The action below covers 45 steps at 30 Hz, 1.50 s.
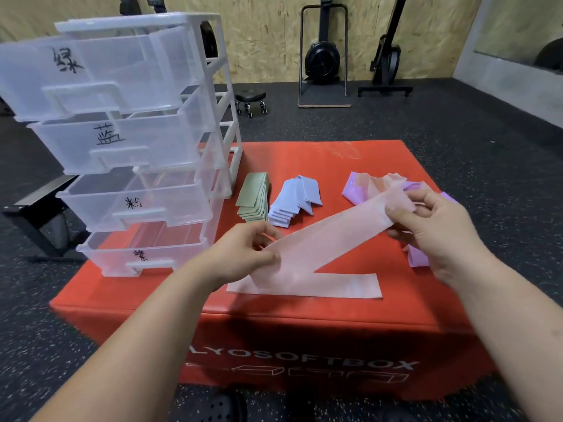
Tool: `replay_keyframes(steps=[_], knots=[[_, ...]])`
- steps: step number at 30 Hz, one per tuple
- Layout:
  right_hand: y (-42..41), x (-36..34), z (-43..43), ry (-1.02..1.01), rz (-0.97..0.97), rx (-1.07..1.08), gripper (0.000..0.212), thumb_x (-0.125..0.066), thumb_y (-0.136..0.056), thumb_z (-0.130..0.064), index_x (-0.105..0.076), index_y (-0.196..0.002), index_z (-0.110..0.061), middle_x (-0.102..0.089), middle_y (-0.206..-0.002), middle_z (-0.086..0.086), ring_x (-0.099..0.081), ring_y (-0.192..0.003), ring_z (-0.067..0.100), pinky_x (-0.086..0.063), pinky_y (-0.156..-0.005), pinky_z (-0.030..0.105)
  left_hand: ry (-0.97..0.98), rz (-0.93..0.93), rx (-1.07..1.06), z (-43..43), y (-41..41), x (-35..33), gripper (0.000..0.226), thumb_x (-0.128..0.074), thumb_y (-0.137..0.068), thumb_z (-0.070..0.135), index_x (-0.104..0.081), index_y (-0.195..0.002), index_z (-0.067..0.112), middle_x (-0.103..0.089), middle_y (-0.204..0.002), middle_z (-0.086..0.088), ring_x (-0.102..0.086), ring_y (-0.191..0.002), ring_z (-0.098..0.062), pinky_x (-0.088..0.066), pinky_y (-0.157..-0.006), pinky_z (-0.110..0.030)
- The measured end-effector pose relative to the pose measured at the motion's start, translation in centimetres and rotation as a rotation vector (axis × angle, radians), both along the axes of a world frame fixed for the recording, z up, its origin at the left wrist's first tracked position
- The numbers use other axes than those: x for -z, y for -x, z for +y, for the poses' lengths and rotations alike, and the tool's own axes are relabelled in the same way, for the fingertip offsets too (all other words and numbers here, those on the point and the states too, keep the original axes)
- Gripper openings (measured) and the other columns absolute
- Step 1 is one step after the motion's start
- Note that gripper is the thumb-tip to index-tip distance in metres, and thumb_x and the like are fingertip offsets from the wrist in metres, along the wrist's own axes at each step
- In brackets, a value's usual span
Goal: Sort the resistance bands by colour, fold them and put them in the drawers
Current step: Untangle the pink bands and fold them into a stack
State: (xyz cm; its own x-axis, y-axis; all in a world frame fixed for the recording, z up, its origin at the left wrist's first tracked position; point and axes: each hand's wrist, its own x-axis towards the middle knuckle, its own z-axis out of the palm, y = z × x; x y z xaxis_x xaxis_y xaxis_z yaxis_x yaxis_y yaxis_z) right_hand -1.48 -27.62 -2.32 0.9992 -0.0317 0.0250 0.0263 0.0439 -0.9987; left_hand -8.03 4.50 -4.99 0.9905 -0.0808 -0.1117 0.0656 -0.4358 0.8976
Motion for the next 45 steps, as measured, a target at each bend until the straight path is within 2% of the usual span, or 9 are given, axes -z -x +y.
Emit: replay_keyframes(steps=[5,10,14,17,24,30,36,39,45], knots=[[0.3,1.8,0.0,0.171,0.148,-0.119,0.023,-0.076,-0.091,-0.002,-0.071,-0.113,-0.008,-0.079,-0.097,0.015,-0.077,-0.078,0.024,-0.063,-0.065,0.029,-0.006,0.076,-0.099,3.1,1.2,1.1,0.017,-0.076,-0.095,0.017,-0.072,-0.111,0.022,-0.074,-0.095,-0.016,-0.065,-0.079,-0.018,-0.05,-0.07,-0.036],[1.5,3.2,1.3,0.316,0.185,-0.133,0.017,-0.077,-0.091,-0.004,-0.07,-0.106,-0.004,-0.077,-0.087,0.02,-0.076,-0.068,0.027,-0.064,-0.061,0.035,-0.083,0.047,-0.169,4.2,2.5,2.4,0.018,-0.081,-0.093,0.026,-0.071,-0.106,0.019,-0.076,-0.084,0.003,-0.066,-0.074,-0.012,-0.053,-0.069,-0.034],[2.2,5.1,1.9,0.77,0.146,-0.183,0.014,-0.08,-0.084,-0.012,-0.07,-0.094,-0.016,-0.075,-0.065,0.004,-0.074,-0.057,0.021,-0.061,-0.06,0.038,-0.199,0.078,-0.218,5.0,2.9,4.1,0.025,-0.081,-0.091,0.042,-0.071,-0.1,0.021,-0.076,-0.083,-0.003,-0.071,-0.075,-0.019,-0.065,-0.079,-0.053],[2.7,5.0,2.1,0.973,0.106,-0.201,0.012,-0.079,-0.081,-0.016,-0.072,-0.088,-0.023,-0.074,-0.062,-0.007,-0.071,-0.059,0.012,-0.06,-0.068,0.036,-0.189,0.048,-0.191,5.1,3.3,3.6,0.043,-0.085,-0.081,0.057,-0.071,-0.101,0.022,-0.075,-0.085,-0.004,-0.07,-0.073,-0.015,-0.063,-0.076,-0.044],[2.3,4.8,1.6,0.896,0.065,-0.181,0.014,-0.079,-0.09,-0.019,-0.067,-0.096,-0.022,-0.075,-0.063,-0.006,-0.072,-0.056,0.01,-0.056,-0.061,0.032,-0.308,-0.029,-0.205,6.3,3.1,3.9,0.013,-0.081,-0.087,0.013,-0.075,-0.088,0.025,-0.077,-0.079,0.004,-0.072,-0.073,-0.012,-0.062,-0.081,-0.043],[1.9,4.5,1.0,0.699,0.109,-0.172,0.014,-0.08,-0.089,-0.012,-0.069,-0.099,-0.015,-0.076,-0.066,0.005,-0.076,-0.061,0.024,-0.053,-0.066,0.039,-0.325,-0.029,-0.33,5.7,2.6,3.7,0.008,-0.077,-0.09,0.022,-0.073,-0.083,0.023,-0.071,-0.067,0.008,-0.066,-0.064,-0.012,-0.052,-0.065,-0.028],[1.6,4.4,0.1,0.782,0.095,-0.182,0.012,-0.079,-0.089,-0.021,-0.07,-0.096,-0.021,-0.076,-0.066,0.002,-0.076,-0.068,0.025,-0.059,-0.08,0.043,-0.406,0.006,-0.432,5.0,2.8,3.1,0.011,-0.067,-0.085,0.021,-0.071,-0.076,0.017,-0.073,-0.07,0.001,-0.062,-0.064,-0.017,-0.046,-0.061,-0.028],[1.6,5.0,0.0,0.936,0.084,-0.253,0.013,-0.078,-0.09,-0.026,-0.067,-0.096,-0.024,-0.075,-0.062,-0.004,-0.072,-0.065,0.018,-0.055,-0.069,0.033,-0.547,0.087,-0.356,5.0,3.0,3.4,0.013,-0.068,-0.083,0.025,-0.074,-0.075,0.016,-0.075,-0.072,-0.001,-0.069,-0.073,-0.021,-0.055,-0.067,-0.033],[1.7,6.5,-0.1,1.061,0.073,-0.282,0.017,-0.079,-0.087,-0.026,-0.066,-0.098,-0.028,-0.072,-0.059,-0.011,-0.066,-0.057,-0.002,-0.052,-0.071,0.029,-0.729,0.211,-0.237,5.3,3.2,4.2,0.013,-0.07,-0.085,0.033,-0.07,-0.08,0.02,-0.076,-0.081,0.0,-0.072,-0.085,-0.025,-0.059,-0.079,-0.034]])
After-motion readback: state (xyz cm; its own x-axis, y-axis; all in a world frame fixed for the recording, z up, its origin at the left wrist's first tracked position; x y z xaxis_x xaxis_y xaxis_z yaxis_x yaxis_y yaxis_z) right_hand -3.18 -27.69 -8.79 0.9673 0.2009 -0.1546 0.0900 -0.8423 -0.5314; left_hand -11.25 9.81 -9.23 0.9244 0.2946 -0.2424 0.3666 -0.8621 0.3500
